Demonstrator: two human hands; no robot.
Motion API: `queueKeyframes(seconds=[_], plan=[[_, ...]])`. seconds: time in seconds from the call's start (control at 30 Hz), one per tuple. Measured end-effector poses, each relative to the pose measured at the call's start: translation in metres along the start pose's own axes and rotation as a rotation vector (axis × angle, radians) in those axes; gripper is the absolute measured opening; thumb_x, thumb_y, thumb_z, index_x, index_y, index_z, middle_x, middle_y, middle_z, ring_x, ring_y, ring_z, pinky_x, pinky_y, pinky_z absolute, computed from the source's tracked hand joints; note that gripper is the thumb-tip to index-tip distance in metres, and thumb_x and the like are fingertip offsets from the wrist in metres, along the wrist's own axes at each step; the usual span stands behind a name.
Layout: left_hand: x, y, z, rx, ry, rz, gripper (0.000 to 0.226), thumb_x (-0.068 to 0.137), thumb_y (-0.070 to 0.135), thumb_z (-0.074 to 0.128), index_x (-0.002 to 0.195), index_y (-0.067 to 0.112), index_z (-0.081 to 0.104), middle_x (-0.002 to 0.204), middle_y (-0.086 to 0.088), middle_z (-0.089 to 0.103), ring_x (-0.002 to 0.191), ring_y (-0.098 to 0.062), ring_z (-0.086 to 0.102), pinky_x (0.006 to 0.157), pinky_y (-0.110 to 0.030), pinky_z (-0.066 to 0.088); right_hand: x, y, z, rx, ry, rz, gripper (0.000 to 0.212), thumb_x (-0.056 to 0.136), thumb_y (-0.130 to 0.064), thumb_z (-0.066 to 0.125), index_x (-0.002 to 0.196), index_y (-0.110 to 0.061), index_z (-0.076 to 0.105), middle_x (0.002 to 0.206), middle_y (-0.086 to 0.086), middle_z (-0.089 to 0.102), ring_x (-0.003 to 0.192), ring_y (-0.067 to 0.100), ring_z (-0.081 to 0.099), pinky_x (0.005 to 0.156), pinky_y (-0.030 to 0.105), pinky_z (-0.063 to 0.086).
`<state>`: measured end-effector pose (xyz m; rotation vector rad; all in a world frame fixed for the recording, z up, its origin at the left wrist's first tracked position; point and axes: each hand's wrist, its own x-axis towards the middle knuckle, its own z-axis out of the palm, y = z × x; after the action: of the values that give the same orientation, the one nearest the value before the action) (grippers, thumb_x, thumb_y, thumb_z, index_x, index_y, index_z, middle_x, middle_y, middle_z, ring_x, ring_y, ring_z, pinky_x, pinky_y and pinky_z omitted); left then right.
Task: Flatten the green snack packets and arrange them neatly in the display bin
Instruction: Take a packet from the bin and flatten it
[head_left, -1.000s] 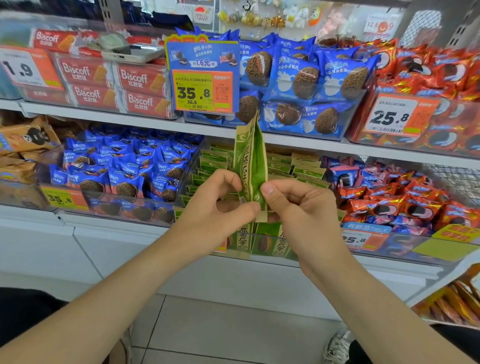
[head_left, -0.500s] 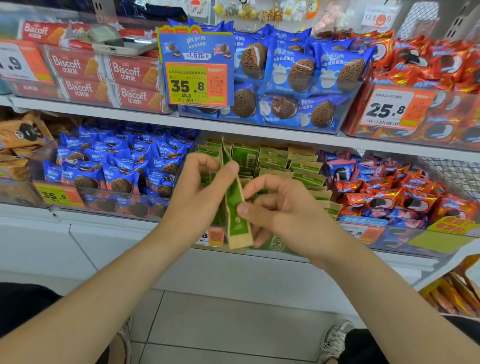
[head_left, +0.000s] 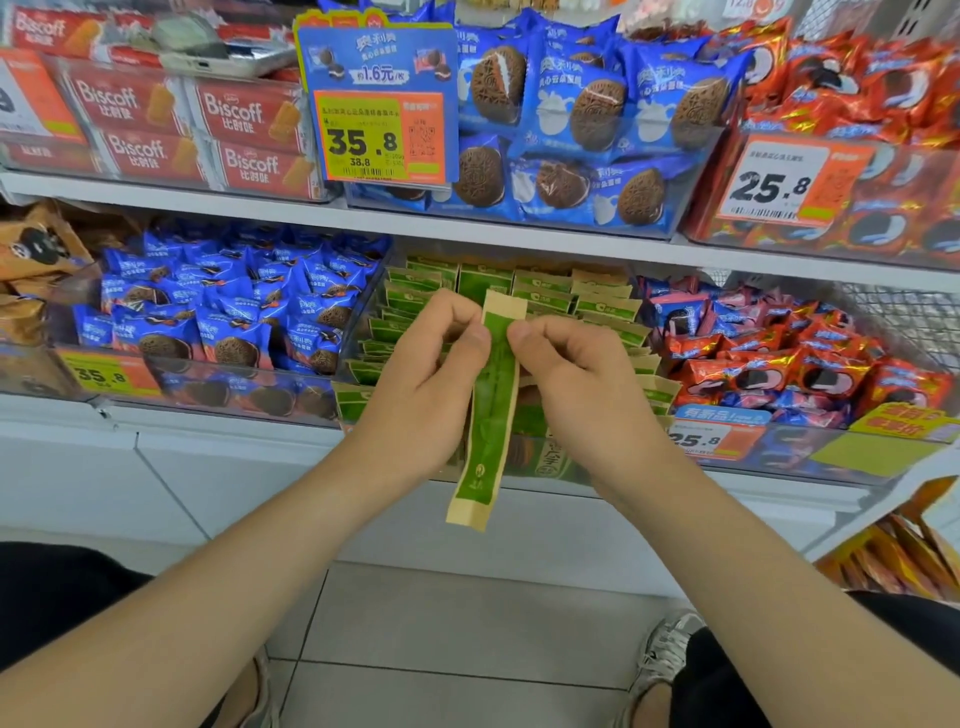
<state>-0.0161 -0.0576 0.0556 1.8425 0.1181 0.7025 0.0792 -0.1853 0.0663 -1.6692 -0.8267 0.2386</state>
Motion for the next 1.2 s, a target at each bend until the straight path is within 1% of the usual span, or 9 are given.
queueKeyframes(seconds=[0.2,0.33,0.5,0.63,0.73,0.83,0.97,1.1,1.2], plan=[[0.000,0.000,-0.004,-0.087,-0.040,-0.092,0.017,0.114,0.020,0.047,0.103,0.011,0.057,0.087,-0.005,0.058,0.078,-0.017,0.053,0.076,-0.041,0.046,-0.003,-0.002,-0.005,0.088,-0.022,0.043,0.037,0.110,-0.025,0.058,0.098,0.006,0.074,0.100,0.030,0.073,0.101,0.050,0.068,0.094,0.062,0.057],[0.001,0.000,-0.015,-0.148,-0.151,-0.150,0.022,0.114,0.027,0.046,0.110,0.008,0.056,0.090,-0.011,0.058,0.082,-0.024,0.052,0.078,-0.045,0.044,0.003,-0.013,-0.025,0.047,-0.106,0.016,0.034,0.093,-0.039,0.078,0.125,-0.029,0.072,0.104,0.005,0.076,0.093,0.018,0.075,0.080,0.035,0.063],[-0.004,-0.003,-0.015,-0.100,-0.272,-0.141,0.025,0.112,0.035,0.047,0.105,0.014,0.059,0.098,-0.023,0.060,0.086,-0.024,0.057,0.079,-0.046,0.048,0.008,-0.009,-0.041,-0.310,-0.205,-0.131,0.036,0.073,-0.052,0.085,0.076,-0.017,0.073,0.086,0.007,0.068,0.083,0.015,0.065,0.073,0.041,0.054],[-0.001,0.001,-0.022,-0.040,-0.323,-0.156,0.020,0.108,0.043,0.052,0.108,0.030,0.068,0.102,0.001,0.074,0.097,-0.017,0.072,0.085,-0.043,0.059,0.010,-0.005,-0.043,-0.268,-0.192,-0.216,0.023,0.089,-0.028,0.083,0.081,-0.018,0.064,0.075,-0.003,0.067,0.067,0.008,0.062,0.059,0.028,0.052],[0.005,0.002,-0.032,0.070,-0.464,-0.106,0.019,0.110,0.029,0.055,0.121,0.023,0.069,0.104,0.004,0.076,0.099,-0.016,0.074,0.086,-0.040,0.061,0.013,-0.006,-0.044,-0.293,-0.081,-0.246,0.016,0.093,-0.029,0.080,0.087,-0.019,0.068,0.079,-0.003,0.070,0.073,0.013,0.067,0.065,0.037,0.056],[0.015,-0.001,-0.037,0.229,-0.388,0.029,0.022,0.111,0.024,0.053,0.099,0.018,0.070,0.079,0.006,0.066,0.076,-0.008,0.064,0.070,-0.025,0.050,0.016,-0.010,-0.053,-0.263,-0.106,-0.136,0.024,0.088,-0.034,0.084,0.103,-0.021,0.071,0.091,-0.002,0.078,0.084,0.015,0.076,0.073,0.043,0.063],[0.034,0.002,-0.036,0.151,-0.248,0.064,0.022,0.109,0.026,0.058,0.117,0.016,0.076,0.096,0.005,0.079,0.092,-0.014,0.075,0.081,-0.031,0.060,0.022,-0.018,-0.060,0.017,-0.133,0.053,0.033,0.086,-0.007,0.084,0.116,-0.009,0.069,0.100,0.004,0.083,0.095,0.021,0.080,0.082,0.046,0.067],[0.067,-0.014,-0.042,0.403,-0.089,0.002,0.047,0.112,0.052,0.041,0.103,0.025,0.079,0.084,0.011,0.077,0.080,-0.008,0.071,0.081,-0.034,0.057,0.037,-0.020,-0.058,-0.036,0.176,-0.084,0.018,0.084,-0.009,0.088,0.096,-0.014,0.076,0.086,-0.002,0.082,0.080,0.020,0.081,0.074,0.043,0.068],[0.092,-0.037,-0.047,0.610,-0.059,-0.076,0.033,0.112,0.030,0.047,0.108,0.016,0.077,0.078,0.008,0.073,0.066,-0.004,0.066,0.066,-0.017,0.052,0.053,-0.010,-0.059,-0.267,0.307,-0.248,0.015,0.087,-0.029,0.087,0.087,-0.026,0.072,0.080,-0.011,0.079,0.071,0.012,0.077,0.070,0.044,0.064]])
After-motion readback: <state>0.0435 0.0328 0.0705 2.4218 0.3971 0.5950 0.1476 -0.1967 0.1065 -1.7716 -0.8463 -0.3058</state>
